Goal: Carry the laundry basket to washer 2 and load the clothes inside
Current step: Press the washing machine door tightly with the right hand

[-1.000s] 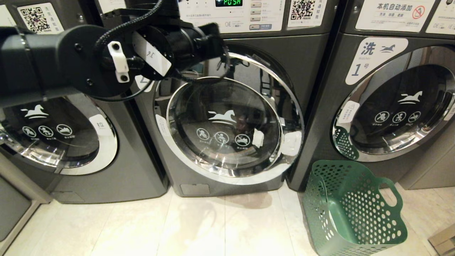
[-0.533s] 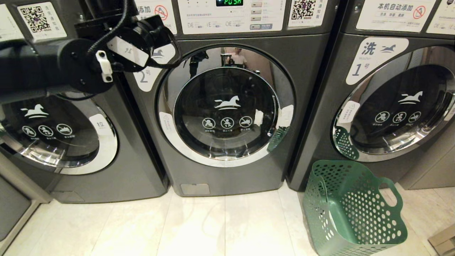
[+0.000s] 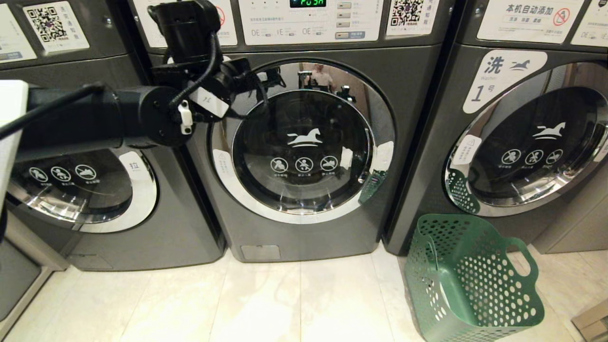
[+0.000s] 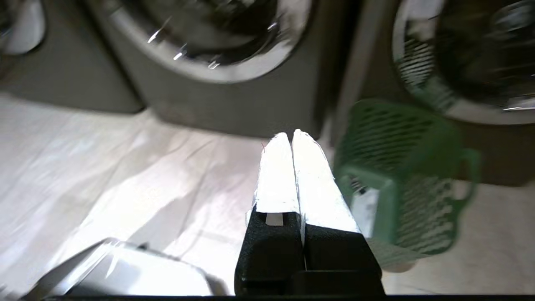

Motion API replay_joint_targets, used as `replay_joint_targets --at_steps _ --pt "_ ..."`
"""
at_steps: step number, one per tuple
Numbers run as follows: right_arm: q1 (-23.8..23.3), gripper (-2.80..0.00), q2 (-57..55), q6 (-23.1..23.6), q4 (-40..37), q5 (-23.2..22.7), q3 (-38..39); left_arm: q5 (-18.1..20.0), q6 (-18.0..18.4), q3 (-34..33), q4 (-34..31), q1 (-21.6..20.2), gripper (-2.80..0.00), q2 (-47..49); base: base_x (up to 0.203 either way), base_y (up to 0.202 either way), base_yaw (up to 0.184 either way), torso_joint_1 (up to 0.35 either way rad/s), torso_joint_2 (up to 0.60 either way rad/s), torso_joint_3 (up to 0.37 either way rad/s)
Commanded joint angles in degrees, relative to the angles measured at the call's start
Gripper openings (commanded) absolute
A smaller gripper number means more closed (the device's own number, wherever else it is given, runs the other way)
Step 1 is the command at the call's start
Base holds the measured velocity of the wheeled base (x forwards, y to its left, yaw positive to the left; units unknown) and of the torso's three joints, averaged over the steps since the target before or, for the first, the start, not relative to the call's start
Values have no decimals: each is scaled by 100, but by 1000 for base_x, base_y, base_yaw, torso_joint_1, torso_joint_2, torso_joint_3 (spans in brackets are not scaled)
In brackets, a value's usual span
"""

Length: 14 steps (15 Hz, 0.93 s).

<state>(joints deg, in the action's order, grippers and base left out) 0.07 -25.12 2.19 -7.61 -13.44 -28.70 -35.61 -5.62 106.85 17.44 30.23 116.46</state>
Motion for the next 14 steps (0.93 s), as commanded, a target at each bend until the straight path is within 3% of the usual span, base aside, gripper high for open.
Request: replay_joint_targets --at_steps 1,4,9,12,14 --pt "62 -280 -2040 65 91 -1201 -217 4 -15 49 28 75 -280 292 0 0 0 0 0 0" --pt "148 -280 -4011 225 1044 -1994 -326 2 -32 73 40 71 -280 189 0 0 0 0 0 0" --pt "208 -280 -7051 346 4450 -2021 -423 -59 249 -201 -365 59 -280 -1242 0 0 0 0 0 0" --pt "225 -280 -8393 365 6239 -1832 -761 -26 322 -1155 -1455 45 -280 -2924 0 0 0 0 0 0" --pt "241 -280 -8952 374 6839 -1660 -1399 124 265 -1913 -2794 41 -280 -4356 0 0 0 0 0 0"
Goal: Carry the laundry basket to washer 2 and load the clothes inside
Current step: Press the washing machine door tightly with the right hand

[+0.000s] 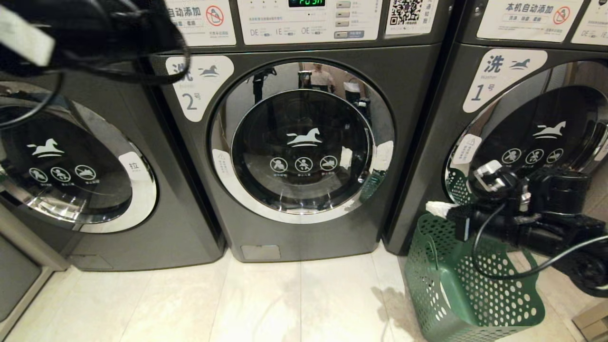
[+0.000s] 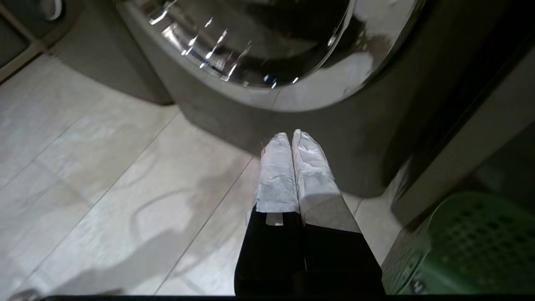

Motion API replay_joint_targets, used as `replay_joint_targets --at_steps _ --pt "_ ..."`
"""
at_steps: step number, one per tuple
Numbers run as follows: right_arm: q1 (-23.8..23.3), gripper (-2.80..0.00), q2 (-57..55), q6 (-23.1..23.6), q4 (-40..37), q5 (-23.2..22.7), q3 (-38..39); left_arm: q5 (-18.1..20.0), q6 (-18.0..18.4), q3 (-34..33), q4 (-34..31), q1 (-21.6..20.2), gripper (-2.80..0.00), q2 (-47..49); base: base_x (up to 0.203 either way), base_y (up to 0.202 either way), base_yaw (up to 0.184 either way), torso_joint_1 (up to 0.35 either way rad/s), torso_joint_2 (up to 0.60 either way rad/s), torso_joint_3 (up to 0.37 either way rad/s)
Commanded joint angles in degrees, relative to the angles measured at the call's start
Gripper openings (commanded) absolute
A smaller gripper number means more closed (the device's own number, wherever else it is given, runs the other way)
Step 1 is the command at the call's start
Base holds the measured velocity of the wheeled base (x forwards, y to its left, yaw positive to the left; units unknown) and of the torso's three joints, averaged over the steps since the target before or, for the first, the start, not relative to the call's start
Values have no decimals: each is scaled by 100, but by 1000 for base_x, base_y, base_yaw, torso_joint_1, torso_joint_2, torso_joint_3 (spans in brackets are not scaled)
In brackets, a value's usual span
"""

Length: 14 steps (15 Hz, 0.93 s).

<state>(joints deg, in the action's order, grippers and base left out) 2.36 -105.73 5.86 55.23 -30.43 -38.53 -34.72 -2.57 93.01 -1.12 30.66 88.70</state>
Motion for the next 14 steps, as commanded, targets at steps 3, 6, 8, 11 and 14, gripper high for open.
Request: replay_joint_targets --at_steps 3,6,8,11,14 --pt "18 -280 -1401 -16 731 243 -1292 231 -465 -1266 -3719 -5 -280 -3527 0 0 0 0 0 0" --pt "131 -280 -1769 -48 768 247 -1734 340 -1131 -2211 -5859 -14 -280 -4870 0 0 0 0 0 0" --pt "263 -280 -1973 -137 897 208 -1933 366 -1486 -3201 -6229 -140 -280 -5454 0 0 0 0 0 0" --pt "441 -280 -2458 -200 1219 328 -2651 376 -2071 -4343 -6429 -502 -280 -6404 0 0 0 0 0 0" --pt "541 -280 -2993 -159 1284 1038 -3779 380 -2202 -4737 -6416 -1053 -280 -7014 0 0 0 0 0 0"
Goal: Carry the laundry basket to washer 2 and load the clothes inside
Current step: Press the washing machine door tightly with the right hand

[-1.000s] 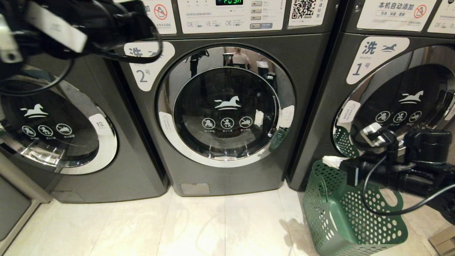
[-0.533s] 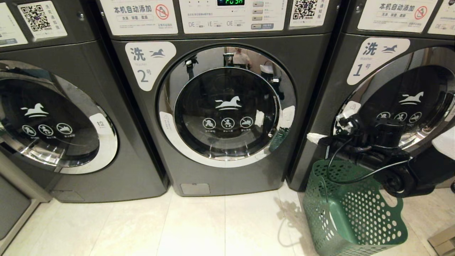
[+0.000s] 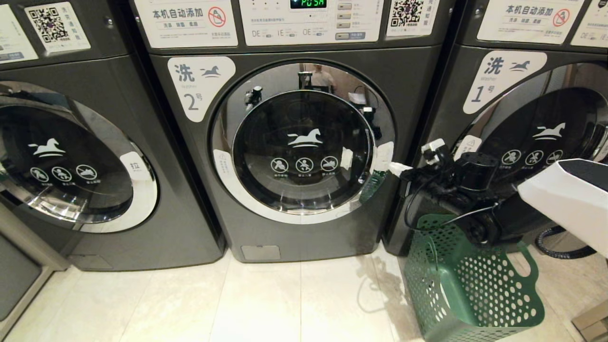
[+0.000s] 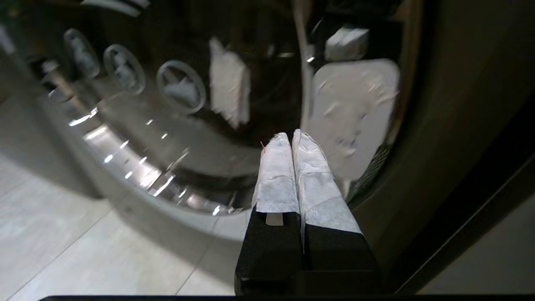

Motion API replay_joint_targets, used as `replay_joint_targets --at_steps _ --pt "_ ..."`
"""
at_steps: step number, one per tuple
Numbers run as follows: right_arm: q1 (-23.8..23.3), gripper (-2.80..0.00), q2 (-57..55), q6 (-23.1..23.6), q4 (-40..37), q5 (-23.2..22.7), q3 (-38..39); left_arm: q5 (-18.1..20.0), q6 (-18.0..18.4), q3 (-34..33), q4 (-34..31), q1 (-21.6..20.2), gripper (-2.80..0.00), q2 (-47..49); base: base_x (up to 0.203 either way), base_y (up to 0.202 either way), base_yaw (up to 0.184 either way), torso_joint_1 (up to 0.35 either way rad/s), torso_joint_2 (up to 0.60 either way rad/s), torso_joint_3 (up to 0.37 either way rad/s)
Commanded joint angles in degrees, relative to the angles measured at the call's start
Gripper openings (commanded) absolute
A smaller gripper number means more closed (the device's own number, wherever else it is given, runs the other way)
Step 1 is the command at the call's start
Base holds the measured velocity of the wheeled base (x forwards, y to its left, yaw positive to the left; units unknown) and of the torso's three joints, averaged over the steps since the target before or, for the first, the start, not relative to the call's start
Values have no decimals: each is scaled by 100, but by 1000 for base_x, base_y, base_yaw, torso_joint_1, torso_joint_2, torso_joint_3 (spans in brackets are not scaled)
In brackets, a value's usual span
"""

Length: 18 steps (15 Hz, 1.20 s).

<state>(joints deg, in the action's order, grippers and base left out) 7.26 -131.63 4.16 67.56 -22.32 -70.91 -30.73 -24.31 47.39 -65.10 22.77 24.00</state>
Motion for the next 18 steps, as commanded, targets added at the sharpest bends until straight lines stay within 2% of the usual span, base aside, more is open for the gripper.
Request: replay_joint_targets --at_steps 1,3,5,7,8,10,11,12,14,16,18 --pt "69 -280 -631 18 57 487 -946 -16 -33 -205 17 -403 -280 -711 0 0 0 0 0 0" --pt "75 -280 -956 32 38 940 -1408 -61 -240 -248 235 -484 -280 -783 0 0 0 0 0 0" --pt "82 -280 -1121 24 38 978 -1485 -79 -249 -341 793 -484 -280 -782 0 0 0 0 0 0" --pt "83 -280 -1290 43 36 1045 -1766 -92 -63 -604 1419 -484 -280 -787 0 0 0 0 0 0" --pt "83 -280 -1419 47 32 1155 -2053 -172 82 -771 1497 -515 -280 -771 0 0 0 0 0 0" --pt "92 -280 -1728 53 8 1337 -2660 -226 374 -753 1540 -1002 -280 -614 0 0 0 0 0 0" --pt "160 -280 -1806 55 -98 1386 -2772 -63 468 -637 1526 -1314 -280 -561 0 0 0 0 0 0" --pt "190 -280 -1822 59 -149 1397 -2807 328 630 -541 1510 -1606 -280 -577 0 0 0 0 0 0" --pt "205 -280 -1949 56 -210 1397 -3061 807 974 -696 1616 -1818 -280 -789 0 0 0 0 0 0" --pt "203 -280 -2226 51 -321 1397 -3587 850 1089 -982 2361 -1828 -280 -786 0 0 0 0 0 0" --pt "198 -280 -2527 34 -497 1382 -4030 1143 1528 -1399 3531 -1829 -280 -783 0 0 0 0 0 0"
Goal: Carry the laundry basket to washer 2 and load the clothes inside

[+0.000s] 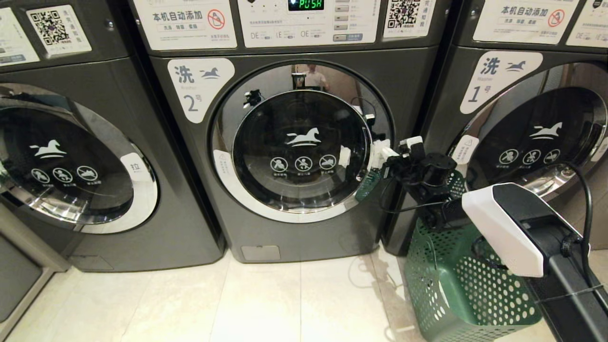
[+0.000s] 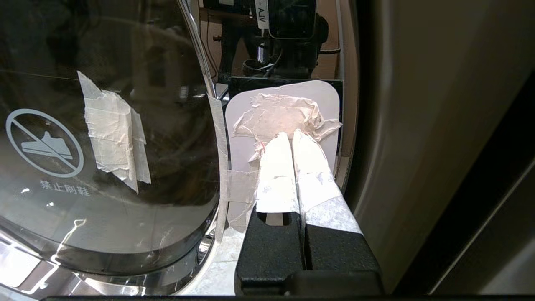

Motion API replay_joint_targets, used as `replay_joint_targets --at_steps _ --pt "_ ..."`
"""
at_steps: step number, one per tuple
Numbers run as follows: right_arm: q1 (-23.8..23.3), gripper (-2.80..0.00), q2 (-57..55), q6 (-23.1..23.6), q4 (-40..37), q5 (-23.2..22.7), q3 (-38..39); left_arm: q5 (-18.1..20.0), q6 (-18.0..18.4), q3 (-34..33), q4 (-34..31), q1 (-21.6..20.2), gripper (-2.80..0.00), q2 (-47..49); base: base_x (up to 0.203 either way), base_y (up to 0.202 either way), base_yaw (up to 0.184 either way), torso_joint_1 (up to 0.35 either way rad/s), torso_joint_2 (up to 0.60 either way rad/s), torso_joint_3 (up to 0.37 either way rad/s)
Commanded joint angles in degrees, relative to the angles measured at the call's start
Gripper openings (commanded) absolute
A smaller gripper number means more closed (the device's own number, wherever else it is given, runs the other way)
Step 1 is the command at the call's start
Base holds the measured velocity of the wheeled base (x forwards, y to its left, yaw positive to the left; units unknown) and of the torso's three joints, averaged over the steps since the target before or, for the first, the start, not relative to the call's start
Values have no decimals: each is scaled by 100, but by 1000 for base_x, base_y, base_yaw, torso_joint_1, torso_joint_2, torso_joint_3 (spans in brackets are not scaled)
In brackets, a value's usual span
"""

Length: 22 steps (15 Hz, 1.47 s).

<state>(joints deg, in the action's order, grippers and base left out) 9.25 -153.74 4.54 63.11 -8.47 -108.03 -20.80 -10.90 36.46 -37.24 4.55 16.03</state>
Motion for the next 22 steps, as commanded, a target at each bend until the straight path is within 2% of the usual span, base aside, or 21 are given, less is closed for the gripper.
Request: replay_joint_targets --at_steps 1,3,4,8,10,11,13,16,18,22 --pt "-1 -280 -377 -22 -193 -30 -376 377 406 -628 1187 -8 -280 14 0 0 0 0 0 0" --pt "44 -280 -428 -24 -238 -23 -381 638 1207 -1146 2056 -11 -280 14 0 0 0 0 0 0" --pt "77 -280 -428 -32 -306 9 -403 727 1399 -1261 2266 -8 -280 14 0 0 0 0 0 0" --pt "78 -280 -95 -23 -262 12 -244 788 1372 -1390 2269 -15 -280 14 0 0 0 0 0 0" --pt "72 -280 579 -26 -285 -1 334 776 1419 -1273 2149 -15 -280 18 0 0 0 0 0 0" --pt "79 -280 1006 -29 -344 -13 858 759 1423 -1152 1965 -15 -280 22 0 0 0 0 0 0" --pt "133 -280 2062 -25 -567 -51 2287 743 1402 -770 1192 -15 -280 16 0 0 0 0 0 0" --pt "249 -280 3365 3 -806 -67 4330 739 1249 -799 965 -81 -280 0 0 0 0 0 0 0" --pt "340 -280 4231 105 -863 -53 5787 773 1249 -1031 883 -352 -280 -66 0 0 0 0 0 0" --pt "413 -280 6294 486 -905 200 8906 1088 1392 -1903 880 -425 -280 -1007 0 0 0 0 0 0"
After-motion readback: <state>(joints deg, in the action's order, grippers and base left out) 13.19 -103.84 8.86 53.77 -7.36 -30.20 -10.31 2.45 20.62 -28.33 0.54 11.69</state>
